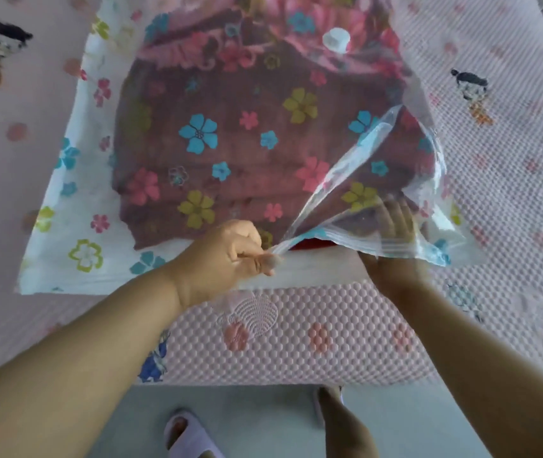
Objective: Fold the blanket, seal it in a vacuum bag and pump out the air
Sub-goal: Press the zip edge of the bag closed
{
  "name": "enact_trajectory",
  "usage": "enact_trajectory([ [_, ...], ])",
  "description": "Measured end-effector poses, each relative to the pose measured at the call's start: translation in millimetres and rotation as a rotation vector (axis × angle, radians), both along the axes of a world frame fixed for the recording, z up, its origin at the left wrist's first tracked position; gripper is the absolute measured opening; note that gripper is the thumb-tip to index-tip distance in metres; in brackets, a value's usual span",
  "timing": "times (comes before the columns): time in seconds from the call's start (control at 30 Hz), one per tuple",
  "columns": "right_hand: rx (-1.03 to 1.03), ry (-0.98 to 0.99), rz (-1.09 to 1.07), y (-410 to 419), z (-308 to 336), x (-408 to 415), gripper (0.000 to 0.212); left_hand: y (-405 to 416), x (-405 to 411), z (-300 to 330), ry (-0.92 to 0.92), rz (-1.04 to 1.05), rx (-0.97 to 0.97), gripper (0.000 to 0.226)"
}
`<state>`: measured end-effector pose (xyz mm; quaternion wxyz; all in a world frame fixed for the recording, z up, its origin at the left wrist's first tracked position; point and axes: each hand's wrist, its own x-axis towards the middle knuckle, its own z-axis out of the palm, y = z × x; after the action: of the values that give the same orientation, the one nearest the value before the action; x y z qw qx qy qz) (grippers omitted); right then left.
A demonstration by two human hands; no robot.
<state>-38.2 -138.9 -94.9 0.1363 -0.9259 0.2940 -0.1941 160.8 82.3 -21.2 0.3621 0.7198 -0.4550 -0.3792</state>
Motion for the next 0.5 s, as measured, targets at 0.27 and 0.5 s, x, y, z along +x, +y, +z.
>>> enact_trajectory([
  [0.27, -0.484, -0.18, -0.126, 32, -2, -43, 0.041, 89, 40, -24, -0.271, 0.651, 0.039, 0.042],
  [0.5, -0.306, -0.056, 0.44, 77, 13, 41, 0.029, 124, 59, -35, -0.455, 0.823, 0.067, 0.025],
])
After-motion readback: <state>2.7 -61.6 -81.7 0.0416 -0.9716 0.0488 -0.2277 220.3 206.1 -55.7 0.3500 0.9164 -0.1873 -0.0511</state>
